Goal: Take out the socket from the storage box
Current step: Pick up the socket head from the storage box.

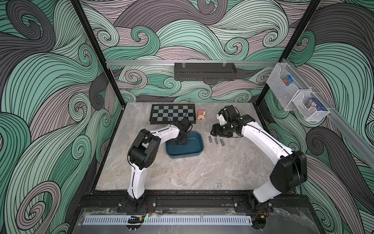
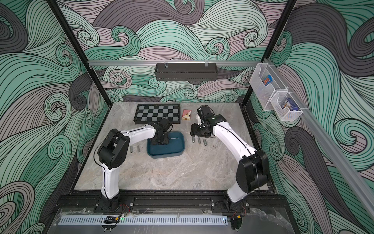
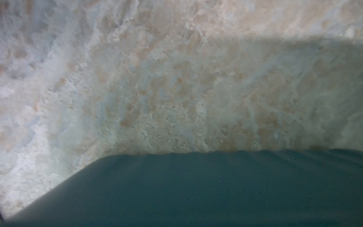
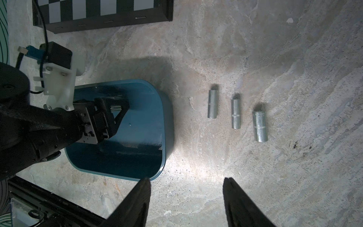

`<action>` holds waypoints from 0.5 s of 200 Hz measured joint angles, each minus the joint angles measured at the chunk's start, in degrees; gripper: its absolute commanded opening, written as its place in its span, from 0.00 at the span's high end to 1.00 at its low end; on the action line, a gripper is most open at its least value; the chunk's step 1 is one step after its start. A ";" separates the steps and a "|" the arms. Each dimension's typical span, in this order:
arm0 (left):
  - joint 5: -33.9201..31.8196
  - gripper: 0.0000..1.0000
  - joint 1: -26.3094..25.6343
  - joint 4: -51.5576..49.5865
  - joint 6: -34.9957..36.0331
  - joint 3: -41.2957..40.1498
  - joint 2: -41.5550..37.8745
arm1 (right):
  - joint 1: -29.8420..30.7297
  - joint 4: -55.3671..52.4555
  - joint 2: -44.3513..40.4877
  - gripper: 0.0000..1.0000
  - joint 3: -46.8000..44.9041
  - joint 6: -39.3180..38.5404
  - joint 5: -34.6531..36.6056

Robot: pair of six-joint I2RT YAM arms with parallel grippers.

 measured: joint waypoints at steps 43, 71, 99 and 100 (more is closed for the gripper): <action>0.35 0.52 0.00 -0.22 -0.04 0.00 0.00 | -0.26 0.02 -0.09 0.37 -0.04 0.00 0.00; 0.35 0.65 0.00 -0.50 0.28 0.04 -0.20 | -0.26 0.15 -0.11 0.37 -0.24 0.00 -0.02; 0.33 0.68 0.00 -3.39 1.46 1.09 -1.14 | -0.26 0.57 -0.72 0.37 -1.49 0.00 -0.13; 0.33 0.69 0.00 -3.45 1.53 1.14 -1.18 | -0.26 0.57 -0.74 0.37 -1.53 0.00 -0.13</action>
